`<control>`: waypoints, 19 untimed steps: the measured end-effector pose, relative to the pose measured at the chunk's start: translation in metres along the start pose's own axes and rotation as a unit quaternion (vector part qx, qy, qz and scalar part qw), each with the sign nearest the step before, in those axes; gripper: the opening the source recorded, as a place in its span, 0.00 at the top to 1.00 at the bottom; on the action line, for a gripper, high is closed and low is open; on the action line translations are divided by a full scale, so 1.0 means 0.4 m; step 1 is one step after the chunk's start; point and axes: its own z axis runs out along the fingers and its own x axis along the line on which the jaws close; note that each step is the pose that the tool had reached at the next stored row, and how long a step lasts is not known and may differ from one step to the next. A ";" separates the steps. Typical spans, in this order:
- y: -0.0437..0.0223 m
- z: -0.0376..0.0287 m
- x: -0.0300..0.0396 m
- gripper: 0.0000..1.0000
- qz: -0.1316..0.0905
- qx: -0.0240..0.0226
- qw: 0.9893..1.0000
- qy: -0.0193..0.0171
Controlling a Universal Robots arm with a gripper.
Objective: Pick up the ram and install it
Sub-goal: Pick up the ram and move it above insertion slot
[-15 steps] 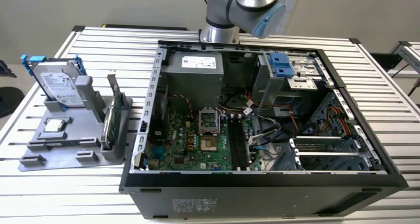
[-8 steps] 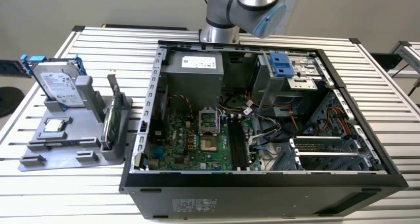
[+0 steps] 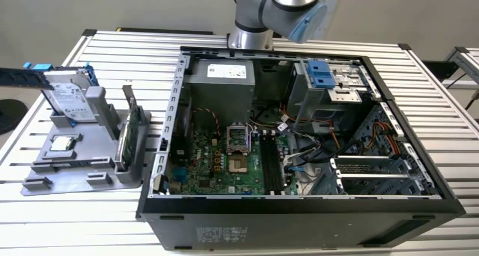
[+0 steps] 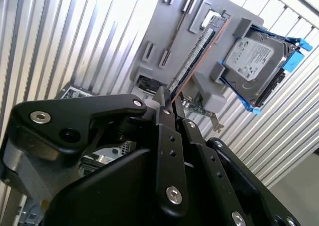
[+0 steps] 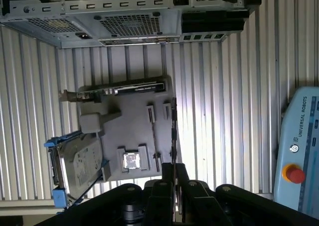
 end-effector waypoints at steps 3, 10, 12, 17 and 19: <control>0.009 0.000 0.001 1.00 0.000 0.000 1.000 0.000; 0.014 0.000 0.001 1.00 0.000 0.000 1.000 0.000; 0.021 0.000 0.001 1.00 0.000 0.000 1.000 0.000; 0.035 0.000 0.002 1.00 0.000 0.000 1.000 0.000; 0.043 0.000 0.003 1.00 0.000 0.000 1.000 0.000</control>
